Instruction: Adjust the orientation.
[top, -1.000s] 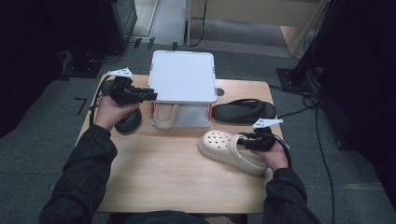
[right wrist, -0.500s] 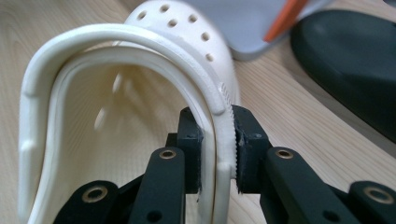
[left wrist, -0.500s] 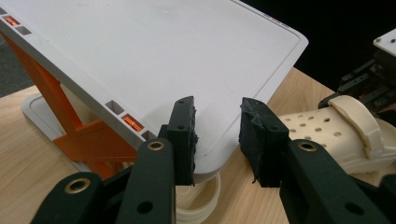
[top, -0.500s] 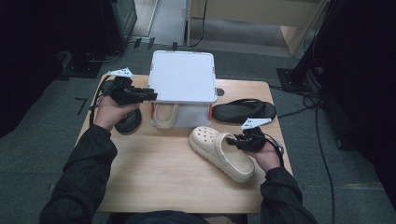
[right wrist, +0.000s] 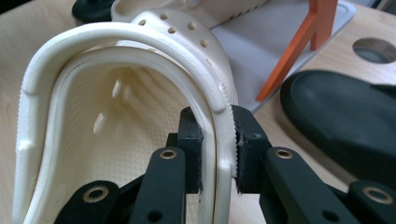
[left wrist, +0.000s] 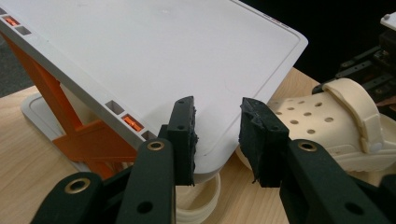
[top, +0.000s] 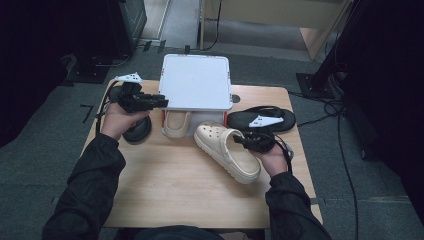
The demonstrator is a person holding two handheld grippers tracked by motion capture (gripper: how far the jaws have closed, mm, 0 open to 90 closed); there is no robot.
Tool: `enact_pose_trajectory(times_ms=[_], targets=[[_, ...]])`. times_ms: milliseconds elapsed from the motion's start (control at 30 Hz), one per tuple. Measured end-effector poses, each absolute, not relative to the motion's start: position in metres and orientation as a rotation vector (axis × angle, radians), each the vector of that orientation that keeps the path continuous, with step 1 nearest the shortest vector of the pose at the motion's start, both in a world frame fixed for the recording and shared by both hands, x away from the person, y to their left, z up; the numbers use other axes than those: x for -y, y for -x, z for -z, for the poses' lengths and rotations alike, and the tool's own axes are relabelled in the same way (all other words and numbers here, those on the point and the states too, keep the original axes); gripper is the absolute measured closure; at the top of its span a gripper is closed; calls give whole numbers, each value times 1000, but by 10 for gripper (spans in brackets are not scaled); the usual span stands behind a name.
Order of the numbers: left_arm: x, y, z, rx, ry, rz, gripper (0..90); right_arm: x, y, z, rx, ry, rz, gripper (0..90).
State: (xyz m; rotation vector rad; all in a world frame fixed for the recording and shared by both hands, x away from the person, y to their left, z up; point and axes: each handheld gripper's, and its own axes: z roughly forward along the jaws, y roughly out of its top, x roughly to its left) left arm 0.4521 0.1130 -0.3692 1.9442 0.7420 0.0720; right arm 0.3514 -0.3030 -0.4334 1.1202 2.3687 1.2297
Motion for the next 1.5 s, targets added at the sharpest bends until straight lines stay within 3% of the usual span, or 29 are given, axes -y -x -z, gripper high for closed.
enact_pose_trajectory(times_ms=[267, 600, 1067, 1333, 1500], targets=[[-113, -452, 369, -741, -1942, -72, 660, 287, -366, 432, -2271, -1184, -1201, 763], [-113, -452, 370, -738, -1940, -72, 658, 267, -374, 457, -2276, -1240, -1121, 748], [-113, -452, 370, -737, -1941, -75, 658, 278, -369, 461, -2310, -1284, -1200, 588], [-113, -452, 369, -737, -1945, -79, 659, 305, -346, 451, -2276, -1205, -1276, 599], [-113, -452, 369, -737, -1946, -81, 659, 326, -332, 455, -2285, -1229, -1257, 680]])
